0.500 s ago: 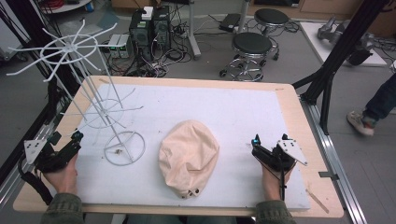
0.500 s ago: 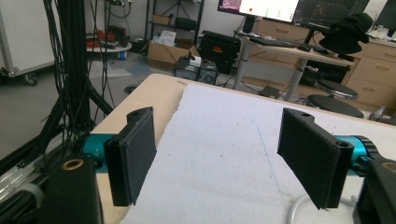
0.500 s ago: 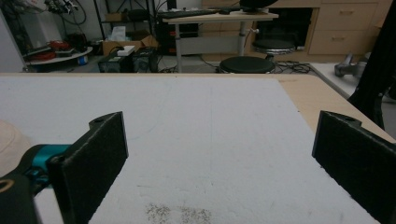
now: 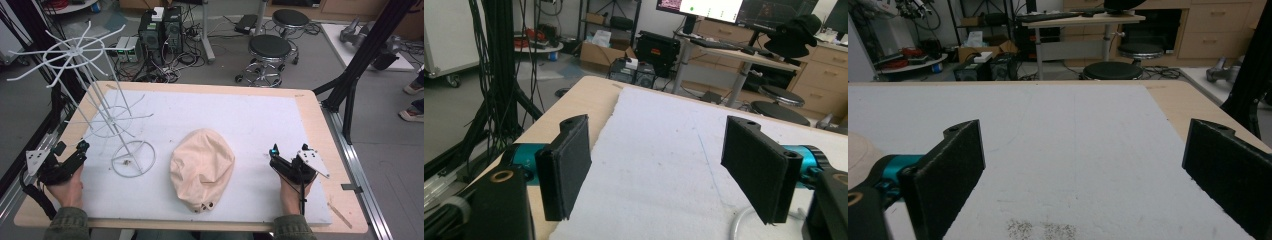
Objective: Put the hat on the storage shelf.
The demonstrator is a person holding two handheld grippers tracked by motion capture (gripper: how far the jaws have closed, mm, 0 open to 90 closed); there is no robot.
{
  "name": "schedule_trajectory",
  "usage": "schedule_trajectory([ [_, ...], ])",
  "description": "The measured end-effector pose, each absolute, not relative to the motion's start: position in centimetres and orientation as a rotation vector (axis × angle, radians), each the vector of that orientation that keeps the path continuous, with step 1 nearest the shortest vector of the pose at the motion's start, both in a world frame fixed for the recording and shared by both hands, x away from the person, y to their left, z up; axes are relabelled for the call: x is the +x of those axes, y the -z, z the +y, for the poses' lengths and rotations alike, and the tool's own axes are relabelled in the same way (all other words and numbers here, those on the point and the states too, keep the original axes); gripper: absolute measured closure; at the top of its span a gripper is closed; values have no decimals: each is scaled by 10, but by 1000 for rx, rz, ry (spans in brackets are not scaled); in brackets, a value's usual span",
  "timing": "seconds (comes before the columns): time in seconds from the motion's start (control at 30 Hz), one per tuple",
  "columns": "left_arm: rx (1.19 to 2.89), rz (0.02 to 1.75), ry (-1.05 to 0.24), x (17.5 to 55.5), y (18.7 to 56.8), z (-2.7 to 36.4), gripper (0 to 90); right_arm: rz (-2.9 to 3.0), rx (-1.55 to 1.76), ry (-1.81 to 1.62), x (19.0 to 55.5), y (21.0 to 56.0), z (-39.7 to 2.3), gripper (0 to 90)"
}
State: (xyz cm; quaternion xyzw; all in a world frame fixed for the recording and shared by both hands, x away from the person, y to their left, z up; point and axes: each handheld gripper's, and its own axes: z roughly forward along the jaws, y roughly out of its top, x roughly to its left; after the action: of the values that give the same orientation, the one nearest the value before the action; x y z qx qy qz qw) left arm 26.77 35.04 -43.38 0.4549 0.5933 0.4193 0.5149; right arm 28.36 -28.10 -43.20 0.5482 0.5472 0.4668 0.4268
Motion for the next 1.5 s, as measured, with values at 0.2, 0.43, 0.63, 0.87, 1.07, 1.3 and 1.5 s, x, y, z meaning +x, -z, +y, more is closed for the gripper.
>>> schedule_trajectory([
  [0.2, 1097, 1428, -1005, 268, 435, 351, 278, 1356, 1369, -1164, 283, 432, -281, 24],
  [0.43, 1093, 1436, -1005, 268, 436, 353, 278, 1363, 1373, -1171, 284, 432, -281, 24],
  [0.63, 1102, 1430, -996, 270, 436, 351, 277, 1382, 1366, -1201, 286, 432, -281, 45],
  [0.87, 1089, 1411, -967, 269, 434, 348, 271, 1463, 1347, -1298, 297, 414, -266, 36],
  [1.07, 1093, 1413, -969, 269, 434, 347, 271, 1541, 1327, -1294, 311, 412, -250, 35],
  [1.3, 1105, 1428, -970, 270, 435, 347, 271, 1580, 1337, -1328, 321, 408, -238, 31],
  [1.5, 1101, 1429, -970, 270, 436, 348, 271, 1668, 1343, -1328, 331, 403, -224, 24],
])
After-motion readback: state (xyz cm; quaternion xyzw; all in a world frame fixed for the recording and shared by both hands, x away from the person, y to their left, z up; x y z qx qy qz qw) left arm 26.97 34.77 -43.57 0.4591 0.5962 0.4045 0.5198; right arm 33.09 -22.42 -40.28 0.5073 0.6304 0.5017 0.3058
